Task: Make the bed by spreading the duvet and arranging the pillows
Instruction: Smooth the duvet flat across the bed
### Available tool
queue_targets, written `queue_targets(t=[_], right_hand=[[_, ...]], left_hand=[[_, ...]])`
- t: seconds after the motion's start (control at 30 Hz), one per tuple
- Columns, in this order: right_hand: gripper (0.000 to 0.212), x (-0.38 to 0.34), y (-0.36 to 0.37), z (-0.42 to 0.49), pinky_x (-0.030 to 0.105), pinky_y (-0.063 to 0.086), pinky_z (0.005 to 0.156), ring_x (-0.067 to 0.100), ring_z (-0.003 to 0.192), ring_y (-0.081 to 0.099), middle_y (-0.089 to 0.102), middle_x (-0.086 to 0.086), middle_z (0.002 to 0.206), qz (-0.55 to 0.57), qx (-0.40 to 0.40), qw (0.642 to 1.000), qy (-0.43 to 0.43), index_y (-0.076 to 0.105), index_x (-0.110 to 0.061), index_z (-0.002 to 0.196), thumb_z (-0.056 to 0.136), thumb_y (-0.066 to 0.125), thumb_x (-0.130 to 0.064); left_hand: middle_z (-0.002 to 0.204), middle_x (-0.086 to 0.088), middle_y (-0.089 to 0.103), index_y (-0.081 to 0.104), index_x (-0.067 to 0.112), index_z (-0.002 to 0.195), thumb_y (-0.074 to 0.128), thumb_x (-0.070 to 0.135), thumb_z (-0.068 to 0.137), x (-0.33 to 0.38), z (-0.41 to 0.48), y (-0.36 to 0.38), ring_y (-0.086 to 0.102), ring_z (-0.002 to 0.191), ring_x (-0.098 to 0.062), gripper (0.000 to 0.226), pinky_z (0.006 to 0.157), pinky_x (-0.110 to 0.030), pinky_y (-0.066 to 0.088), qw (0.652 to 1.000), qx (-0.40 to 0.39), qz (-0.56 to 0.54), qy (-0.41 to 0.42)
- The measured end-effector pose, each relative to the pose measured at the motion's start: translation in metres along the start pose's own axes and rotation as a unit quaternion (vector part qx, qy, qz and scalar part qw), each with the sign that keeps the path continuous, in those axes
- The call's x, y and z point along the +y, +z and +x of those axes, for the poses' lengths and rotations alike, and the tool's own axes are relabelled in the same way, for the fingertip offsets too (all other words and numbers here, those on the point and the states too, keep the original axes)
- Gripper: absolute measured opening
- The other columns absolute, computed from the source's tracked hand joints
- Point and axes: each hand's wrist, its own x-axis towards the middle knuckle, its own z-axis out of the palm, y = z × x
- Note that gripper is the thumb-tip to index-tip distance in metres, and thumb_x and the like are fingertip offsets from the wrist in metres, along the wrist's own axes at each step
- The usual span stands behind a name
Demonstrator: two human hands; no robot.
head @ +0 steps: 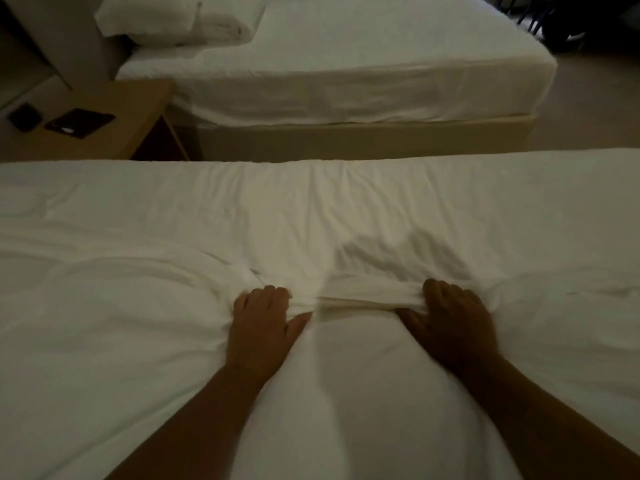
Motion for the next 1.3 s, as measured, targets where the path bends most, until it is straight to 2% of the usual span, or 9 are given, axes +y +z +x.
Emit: queue_targets(t=[0.2, 0.33, 0.53, 0.67, 0.77, 0.87, 0.97, 1.07, 1.3], right_hand=[[0.055, -0.016, -0.017, 0.000, 0.044, 0.046, 0.073, 0.034, 0.078, 0.059, 0.061, 0.010, 0.083, -0.036, -0.113, 0.991, 0.068, 0.055, -0.014, 0.090, 0.086, 0.030, -0.063], [0.041, -0.094, -0.057, 0.010, 0.059, 0.030, 0.107, 0.042, 0.120, 0.047, 0.054, 0.022, 0.127, 0.078, -0.067, 0.982, 0.158, 0.055, -0.005, 0.125, 0.088, 0.053, -0.023], [0.068, -0.352, -0.112, -0.006, 0.056, 0.020, 0.114, 0.030, 0.144, 0.026, 0.032, 0.010, 0.154, 0.223, -0.029, 0.974, -0.032, 0.037, -0.017, 0.144, 0.088, 0.026, -0.053], [0.068, -0.469, -0.125, -0.023, 0.053, 0.001, 0.118, 0.021, 0.150, -0.001, 0.006, 0.000, 0.163, 0.238, -0.069, 0.964, -0.092, 0.014, -0.029, 0.152, 0.092, 0.018, -0.060], [0.072, -0.503, -0.119, -0.008, 0.059, 0.005, 0.117, 0.025, 0.150, 0.003, 0.008, 0.000, 0.163, 0.191, -0.071, 0.976, -0.073, 0.015, -0.033, 0.152, 0.088, 0.016, -0.067], [0.084, -0.508, -0.096, 0.014, 0.059, 0.001, 0.118, 0.026, 0.150, -0.006, -0.005, 0.000, 0.163, 0.144, -0.126, 0.981, -0.035, -0.003, -0.039, 0.152, 0.077, -0.001, -0.077], [0.083, -0.522, -0.065, 0.035, 0.057, 0.000, 0.118, 0.029, 0.150, -0.007, -0.007, 0.003, 0.163, 0.122, -0.141, 0.982, -0.035, -0.015, -0.043, 0.149, 0.076, -0.001, -0.080], [0.078, -0.545, -0.027, 0.051, 0.056, 0.001, 0.119, 0.027, 0.150, -0.007, -0.004, 0.006, 0.163, 0.099, -0.134, 0.986, -0.031, -0.018, -0.042, 0.148, 0.080, -0.001, -0.076], [0.078, -0.560, 0.037, 0.062, 0.058, 0.003, 0.117, 0.031, 0.150, 0.004, 0.007, 0.012, 0.162, 0.107, -0.058, 0.992, -0.034, 0.012, -0.028, 0.154, 0.085, 0.027, -0.061]], left_hand=[[0.101, -0.008, 0.063, 0.057, 0.012, 0.111, 0.034, 0.062, 0.091, -0.001, 0.000, -0.038, 0.060, 0.093, -0.032, 0.058, 0.092, -0.041, 0.034, 0.994, -0.046, -0.095, 0.007], [0.140, -0.009, 0.051, 0.041, 0.012, 0.139, 0.038, 0.049, 0.095, -0.047, -0.046, -0.106, 0.040, 0.133, -0.023, 0.058, 0.117, -0.041, 0.024, 0.994, 0.003, -0.103, 0.040], [0.138, -0.008, 0.056, 0.050, 0.016, 0.133, 0.016, 0.052, 0.099, -0.236, -0.134, -0.200, 0.051, 0.128, -0.022, 0.060, 0.098, -0.062, 0.042, 0.995, -0.053, 0.033, -0.077], [0.144, -0.007, 0.051, 0.052, 0.018, 0.136, 0.014, 0.057, 0.096, -0.349, -0.186, -0.264, 0.049, 0.132, -0.027, 0.067, 0.097, -0.070, 0.035, 0.983, -0.065, 0.102, -0.139], [0.160, 0.003, 0.022, 0.022, 0.039, 0.150, -0.002, 0.069, 0.086, -0.415, -0.195, -0.295, 0.021, 0.147, -0.026, 0.075, 0.103, -0.075, 0.013, 0.967, -0.099, 0.134, -0.191], [0.162, 0.011, -0.008, -0.008, 0.050, 0.148, -0.014, 0.074, 0.073, -0.484, -0.201, -0.294, -0.008, 0.150, -0.025, 0.079, 0.105, -0.074, -0.004, 0.952, -0.109, 0.161, -0.238], [0.160, 0.016, -0.014, -0.018, 0.056, 0.143, -0.010, 0.083, 0.072, -0.552, -0.205, -0.279, -0.008, 0.150, -0.026, 0.076, 0.106, -0.074, -0.003, 0.951, -0.080, 0.150, -0.257], [0.160, 0.017, -0.016, -0.017, 0.056, 0.143, 0.001, 0.085, 0.073, -0.597, -0.197, -0.247, -0.005, 0.150, -0.022, 0.077, 0.109, -0.071, 0.003, 0.957, -0.065, 0.095, -0.266], [0.161, 0.008, 0.007, 0.008, 0.034, 0.153, 0.016, 0.079, 0.084, -0.658, -0.184, -0.146, 0.008, 0.149, -0.017, 0.083, 0.111, -0.060, 0.014, 0.980, 0.030, -0.003, -0.195]])
